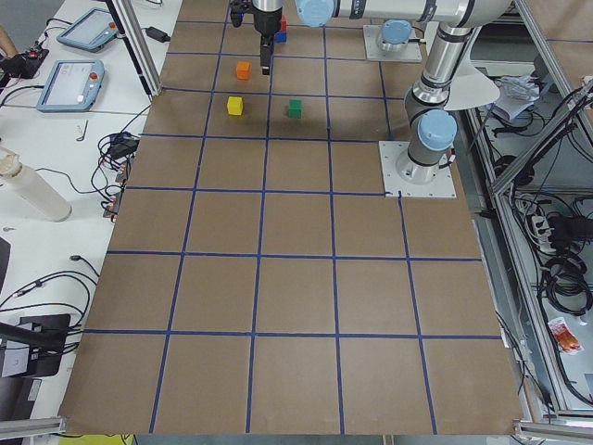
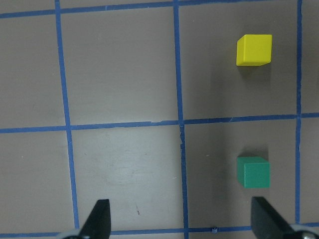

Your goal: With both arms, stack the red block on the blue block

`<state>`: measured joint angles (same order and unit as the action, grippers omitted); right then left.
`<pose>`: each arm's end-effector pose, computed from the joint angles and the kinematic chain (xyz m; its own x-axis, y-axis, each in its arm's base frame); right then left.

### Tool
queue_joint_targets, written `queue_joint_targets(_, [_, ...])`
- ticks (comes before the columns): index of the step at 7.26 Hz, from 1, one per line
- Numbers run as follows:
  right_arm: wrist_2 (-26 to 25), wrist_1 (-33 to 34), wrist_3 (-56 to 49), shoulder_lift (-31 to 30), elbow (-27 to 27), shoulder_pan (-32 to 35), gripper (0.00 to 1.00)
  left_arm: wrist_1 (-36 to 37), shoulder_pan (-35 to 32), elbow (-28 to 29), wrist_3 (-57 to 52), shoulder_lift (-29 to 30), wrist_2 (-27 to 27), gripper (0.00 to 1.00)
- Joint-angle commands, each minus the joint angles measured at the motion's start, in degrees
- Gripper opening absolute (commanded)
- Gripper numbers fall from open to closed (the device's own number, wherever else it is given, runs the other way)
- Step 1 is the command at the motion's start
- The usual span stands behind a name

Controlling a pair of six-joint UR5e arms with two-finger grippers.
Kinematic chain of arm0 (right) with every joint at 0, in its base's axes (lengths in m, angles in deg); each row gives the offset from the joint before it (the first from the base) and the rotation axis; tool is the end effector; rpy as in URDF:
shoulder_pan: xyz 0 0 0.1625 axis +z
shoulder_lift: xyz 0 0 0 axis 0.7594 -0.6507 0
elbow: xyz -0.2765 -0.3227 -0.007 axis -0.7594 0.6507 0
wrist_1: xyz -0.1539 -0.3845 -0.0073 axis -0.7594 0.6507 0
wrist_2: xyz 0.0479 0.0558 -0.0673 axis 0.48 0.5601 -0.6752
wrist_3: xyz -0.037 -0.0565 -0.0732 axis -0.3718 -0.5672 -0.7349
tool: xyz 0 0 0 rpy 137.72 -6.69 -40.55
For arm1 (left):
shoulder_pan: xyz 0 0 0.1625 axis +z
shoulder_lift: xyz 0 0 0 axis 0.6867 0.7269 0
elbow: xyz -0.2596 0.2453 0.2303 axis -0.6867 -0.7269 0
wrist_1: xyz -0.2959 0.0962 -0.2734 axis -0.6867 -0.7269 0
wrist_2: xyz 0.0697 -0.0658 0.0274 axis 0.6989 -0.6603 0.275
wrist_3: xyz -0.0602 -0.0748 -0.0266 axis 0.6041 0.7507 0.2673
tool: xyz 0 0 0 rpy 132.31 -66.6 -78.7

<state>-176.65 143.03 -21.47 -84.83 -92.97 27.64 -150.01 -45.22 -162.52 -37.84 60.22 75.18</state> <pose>0.0090 -0.5432 0.4183 -0.9973 -0.0715 0.0136 -0.0707 0.9961 0.0524 -0.1181 -0.5227 0.5030 -0.9990 0.0354 -0.0264 0.0368 0.9978 -0.0545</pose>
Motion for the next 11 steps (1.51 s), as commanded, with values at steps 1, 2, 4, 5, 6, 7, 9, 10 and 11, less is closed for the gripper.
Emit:
queue_joint_targets(1, [0.2,-4.2,7.6,0.0,5.1,4.8,1.0,0.0,0.0,0.0,0.0,0.0,0.0,1.0])
queue_joint_targets(2, [-0.2,-4.3,9.9,0.1,5.3,6.0,1.0,0.0,0.0,0.0,0.0,0.0,0.0,1.0])
queue_joint_targets(4, [0.0,-5.8,14.8,-0.6,4.6,7.5,1.0,0.0,0.0,-0.1,0.0,0.0,0.1,1.0])
queue_joint_targets(5, [0.0,-5.9,18.5,-0.5,4.7,10.1,1.0,0.0,0.0,-0.1,0.0,-0.1,0.0,1.0])
queue_joint_targets(6, [-0.5,-5.8,20.2,-0.5,4.5,12.1,1.0,0.0,0.0,-0.1,0.0,-0.1,0.1,1.0])
queue_joint_targets(7, [-0.1,-5.8,20.7,-0.5,4.5,12.6,1.0,0.0,0.0,-0.1,0.0,-0.1,0.0,1.0])
queue_joint_targets(9, [0.0,-5.8,20.7,-1.5,4.3,12.5,1.0,0.0,0.0,-0.1,0.0,-0.1,0.0,1.0])
queue_joint_targets(10, [0.0,-5.8,20.7,-1.6,4.2,12.4,1.0,0.0,0.1,-0.1,0.0,-0.2,0.0,1.0])
queue_joint_targets(11, [0.0,-5.8,20.6,-1.6,4.2,12.2,1.0,0.0,0.0,-0.1,0.0,-0.1,0.0,1.0])
